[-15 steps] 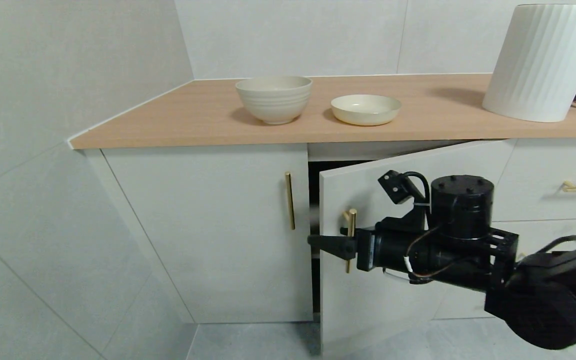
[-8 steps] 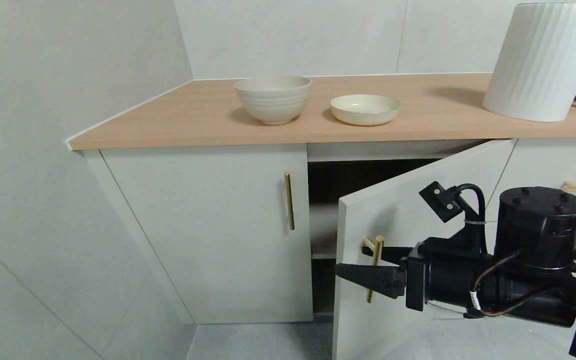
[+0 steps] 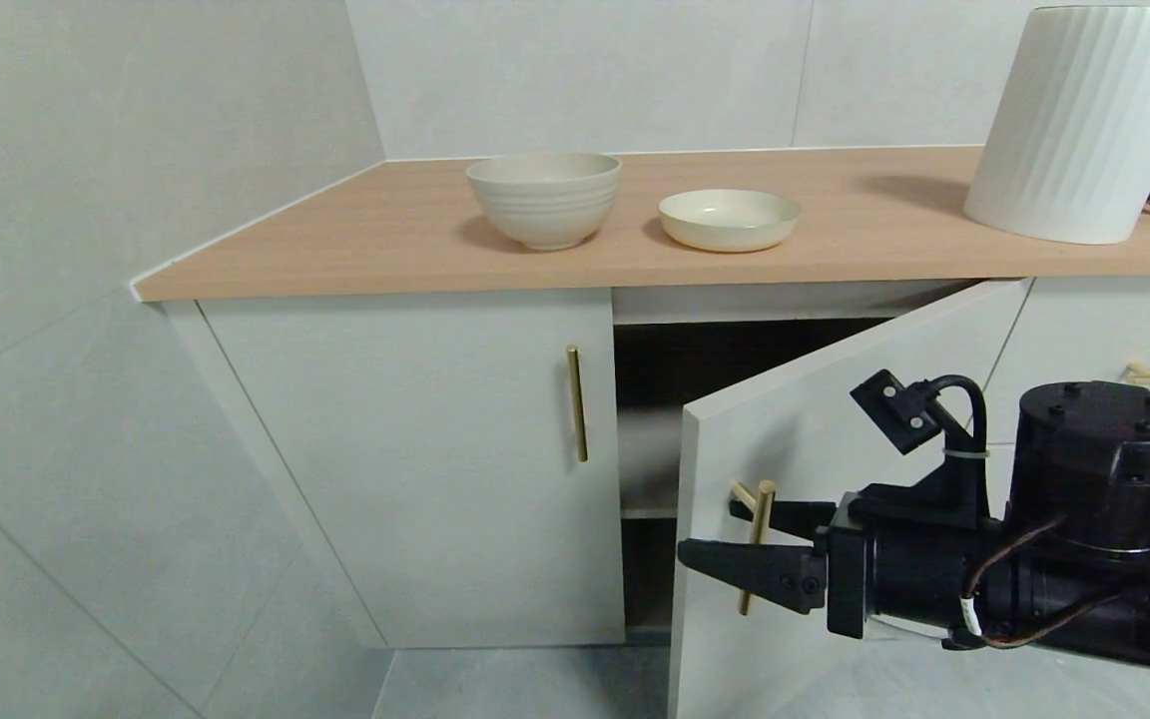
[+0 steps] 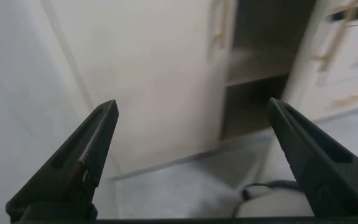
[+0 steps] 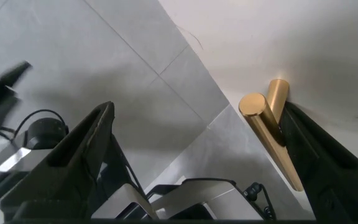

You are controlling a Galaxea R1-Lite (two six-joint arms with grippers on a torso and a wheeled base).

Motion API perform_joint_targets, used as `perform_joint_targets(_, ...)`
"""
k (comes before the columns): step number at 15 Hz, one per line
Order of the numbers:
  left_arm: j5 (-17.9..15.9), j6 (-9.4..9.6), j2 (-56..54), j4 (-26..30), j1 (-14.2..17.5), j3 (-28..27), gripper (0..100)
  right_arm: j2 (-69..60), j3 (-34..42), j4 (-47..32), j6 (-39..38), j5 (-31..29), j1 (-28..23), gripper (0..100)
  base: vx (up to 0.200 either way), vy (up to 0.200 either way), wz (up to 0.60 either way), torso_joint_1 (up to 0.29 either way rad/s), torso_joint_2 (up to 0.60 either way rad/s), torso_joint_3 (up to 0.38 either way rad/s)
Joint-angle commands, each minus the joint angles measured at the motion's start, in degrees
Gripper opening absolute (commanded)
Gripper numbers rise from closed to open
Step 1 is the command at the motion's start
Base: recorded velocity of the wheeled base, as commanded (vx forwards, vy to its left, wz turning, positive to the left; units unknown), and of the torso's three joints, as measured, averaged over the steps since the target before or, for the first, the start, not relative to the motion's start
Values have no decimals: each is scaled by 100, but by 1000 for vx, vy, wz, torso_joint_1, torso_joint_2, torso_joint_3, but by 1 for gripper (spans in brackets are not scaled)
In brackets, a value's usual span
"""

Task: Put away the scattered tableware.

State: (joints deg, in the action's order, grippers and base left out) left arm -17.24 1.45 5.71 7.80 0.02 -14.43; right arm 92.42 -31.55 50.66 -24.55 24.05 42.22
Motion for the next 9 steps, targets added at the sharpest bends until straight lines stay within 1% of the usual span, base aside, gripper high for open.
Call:
perform_joint_targets(1,-526,-40,1732,134,-2,-1167,100,-40,8,-4,3,3,-3,100,0,0,0,0,0,0)
perform_joint_targets(2,-772,-40,2330,125,-2,-1519,100,-48,8,5,3,3,-3,100,0,0,0,0,0,0)
perform_joint_targets(3,-904,-40,2637,125,-2,-1694,100,-66,8,-4,3,3,-3,100,0,0,0,0,0,0)
perform_joint_targets(4,-1141,-40,3305,116,-11,-2011,100,-83,0,-4,3,3,-3,100,0,0,0,0,0,0)
perform_joint_targets(5,-1308,-22,4237,-59,-99,-2301,100,-83,0,5,3,3,-3,100,0,0,0,0,0,0)
perform_joint_targets(6,-1361,-22,4835,-367,-231,-2380,100,-92,0,-4,3,3,-3,100,0,0,0,0,0,0)
perform_joint_targets(7,-1379,-31,5459,-894,-433,-2380,100,-92,0,-4,3,3,-3,100,0,0,0,0,0,0)
perform_joint_targets(8,-1379,-48,5793,-1211,-574,-2371,100,-101,0,5,3,3,-3,100,0,0,0,0,0,0)
perform_joint_targets(9,-1370,-57,6346,-1721,-767,-2345,100,-110,-9,5,12,3,-3,100,0,0,0,0,0,0)
